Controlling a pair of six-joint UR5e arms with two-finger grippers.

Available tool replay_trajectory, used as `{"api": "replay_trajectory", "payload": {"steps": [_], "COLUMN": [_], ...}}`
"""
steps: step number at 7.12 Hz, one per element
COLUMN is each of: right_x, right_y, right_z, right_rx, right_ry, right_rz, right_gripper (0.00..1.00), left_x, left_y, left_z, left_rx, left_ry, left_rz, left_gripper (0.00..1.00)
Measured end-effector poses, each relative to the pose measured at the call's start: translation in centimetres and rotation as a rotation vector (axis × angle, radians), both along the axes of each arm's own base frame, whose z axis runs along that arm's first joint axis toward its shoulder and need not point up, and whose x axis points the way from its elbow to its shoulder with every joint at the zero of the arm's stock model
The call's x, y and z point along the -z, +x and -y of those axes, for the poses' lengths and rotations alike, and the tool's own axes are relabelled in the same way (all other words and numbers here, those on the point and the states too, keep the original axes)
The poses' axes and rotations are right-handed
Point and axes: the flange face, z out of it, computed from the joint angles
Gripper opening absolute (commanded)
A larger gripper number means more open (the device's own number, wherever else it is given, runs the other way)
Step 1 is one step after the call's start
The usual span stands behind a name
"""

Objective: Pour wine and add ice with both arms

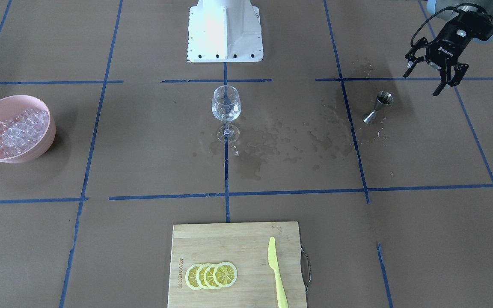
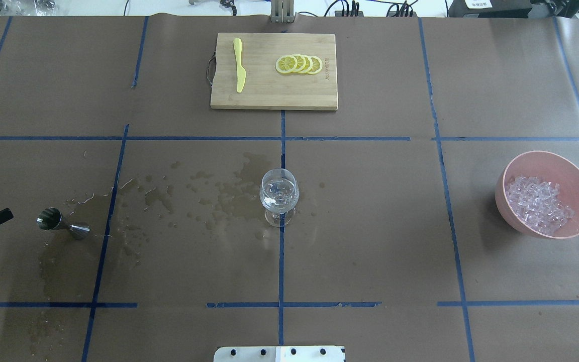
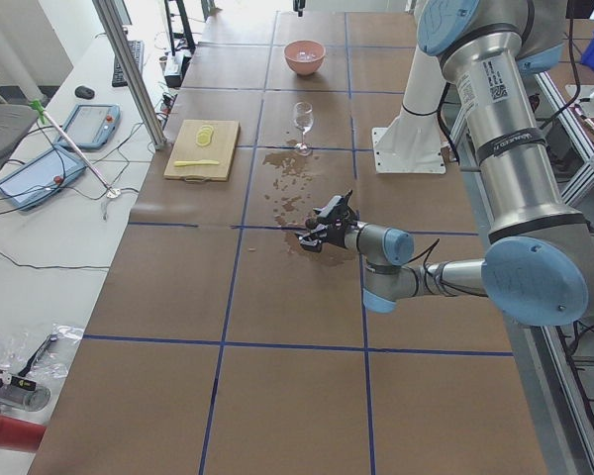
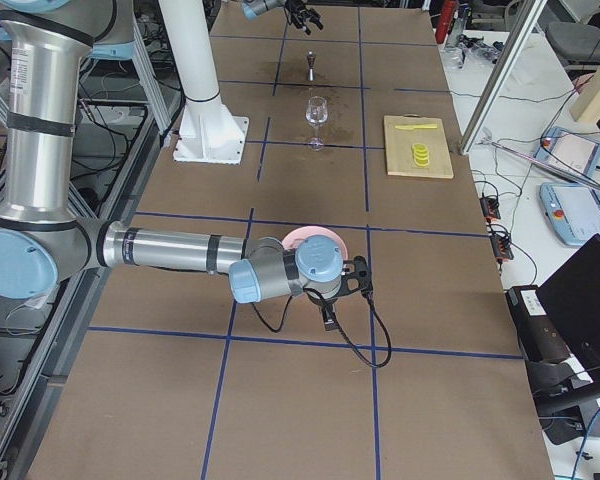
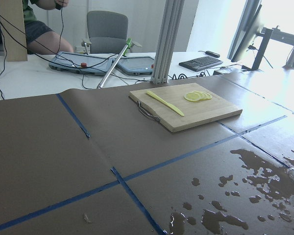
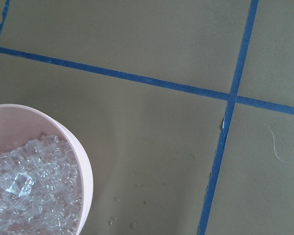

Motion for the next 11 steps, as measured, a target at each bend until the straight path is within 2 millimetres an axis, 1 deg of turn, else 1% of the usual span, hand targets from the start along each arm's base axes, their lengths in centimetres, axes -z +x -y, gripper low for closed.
{"api": "replay_trajectory", "payload": {"steps": [2, 4, 5, 6, 10, 11], "right_x": [0.1, 0.1, 0.1, 0.2, 0.4, 0.4], "right_y": [-0.2, -0.2, -0.2, -0.2, -0.2, -0.2], "right_z": [0.0, 0.0, 0.0, 0.0, 0.0, 0.0], "right_rx": [0.005, 0.006, 0.006, 0.006, 0.006, 0.006], "right_ry": [0.000, 0.002, 0.003, 0.004, 0.007, 0.008], "right_rz": [0.010, 0.010, 0.010, 0.009, 0.009, 0.009], "right_gripper": [1.00, 1.00, 1.00, 1.00, 1.00, 1.00], "left_x": [-0.1, -0.4, -1.2, -1.8, -2.1, -2.3], "left_y": [2.7, 6.5, 8.9, 10.7, 15.2, 15.6], "left_z": [-1.8, -3.7, -4.0, -4.1, -4.1, -4.1], "left_rx": [0.025, 0.080, 0.110, 0.141, 0.266, 0.301], "left_ry": [-0.013, -0.030, -0.035, -0.039, -0.051, -0.054], "left_rz": [0.001, 0.015, 0.021, 0.020, -0.009, -0.010], "left_gripper": [0.99, 0.99, 0.99, 0.99, 0.99, 0.99]}}
